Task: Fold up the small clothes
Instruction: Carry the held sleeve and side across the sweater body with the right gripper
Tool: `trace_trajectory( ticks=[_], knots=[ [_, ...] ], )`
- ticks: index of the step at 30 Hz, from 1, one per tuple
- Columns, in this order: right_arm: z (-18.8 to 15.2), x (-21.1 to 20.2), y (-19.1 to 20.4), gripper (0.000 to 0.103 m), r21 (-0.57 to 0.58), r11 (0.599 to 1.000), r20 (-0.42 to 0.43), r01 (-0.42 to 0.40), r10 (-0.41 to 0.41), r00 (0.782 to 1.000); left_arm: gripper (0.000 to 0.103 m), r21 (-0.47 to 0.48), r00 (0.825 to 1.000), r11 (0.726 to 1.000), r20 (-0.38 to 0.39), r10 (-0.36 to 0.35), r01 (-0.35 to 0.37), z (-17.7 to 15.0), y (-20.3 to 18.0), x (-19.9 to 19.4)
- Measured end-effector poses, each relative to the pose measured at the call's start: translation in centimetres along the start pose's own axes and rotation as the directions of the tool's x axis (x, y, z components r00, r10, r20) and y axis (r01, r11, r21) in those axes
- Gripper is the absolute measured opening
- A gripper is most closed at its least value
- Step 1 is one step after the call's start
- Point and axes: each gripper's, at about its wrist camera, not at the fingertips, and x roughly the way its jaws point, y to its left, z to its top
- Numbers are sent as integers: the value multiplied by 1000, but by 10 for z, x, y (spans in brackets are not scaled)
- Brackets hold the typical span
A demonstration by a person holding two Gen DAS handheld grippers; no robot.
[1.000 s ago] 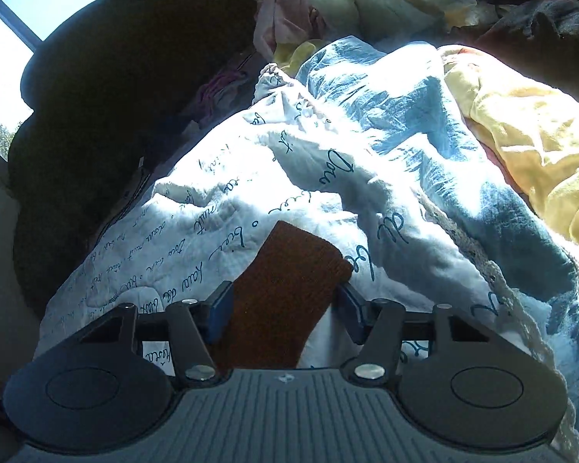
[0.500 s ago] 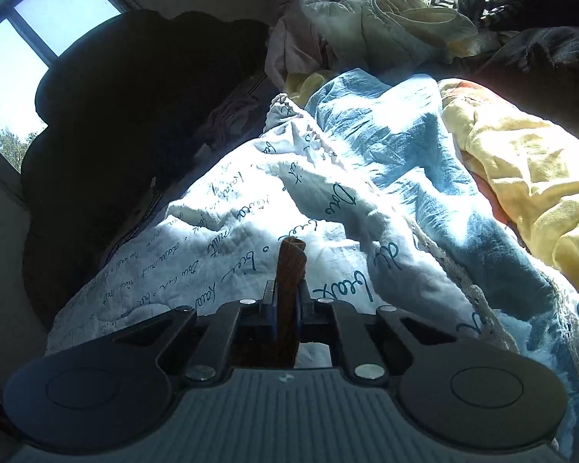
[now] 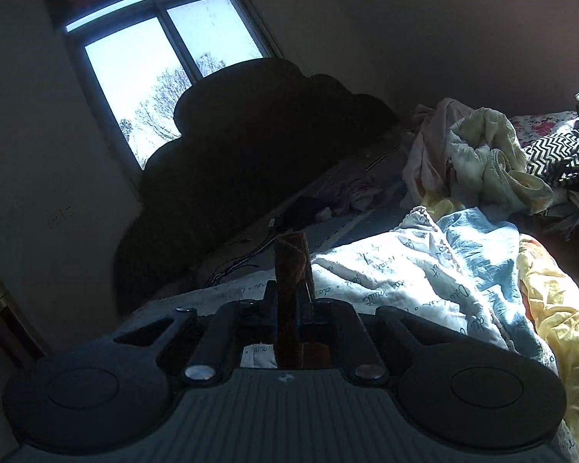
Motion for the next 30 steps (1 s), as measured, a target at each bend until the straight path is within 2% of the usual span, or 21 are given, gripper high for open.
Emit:
trace_trajectory(
  ticks=[5, 10, 15, 19, 24, 30],
  knots=[
    [-7, 6, 110, 7, -129, 982, -41, -142, 138, 990, 103, 11, 998, 998, 15, 65, -65, 0, 26, -19],
    [-44, 38, 198, 7, -198, 943, -127, -268, 246, 961, 103, -61, 996, 994, 12, 89, -88, -27, 48, -37],
    [-91, 87, 257, 8, -206, 901, -253, -382, 328, 910, 103, -137, 994, 985, 17, 105, -102, -62, 51, -53],
    [-123, 113, 302, 7, -224, 866, -347, -448, 358, 867, 103, -144, 992, 983, 41, 119, -112, -85, 49, -72],
    [-169, 134, 349, 8, -243, 821, -455, -516, 374, 809, 103, -75, 991, 990, 56, 121, -117, -102, 46, -88],
    [-231, 168, 379, 8, -213, 800, -576, -562, 361, 733, 103, -119, 994, 988, 50, 100, -94, -111, 60, -93]
  ],
)
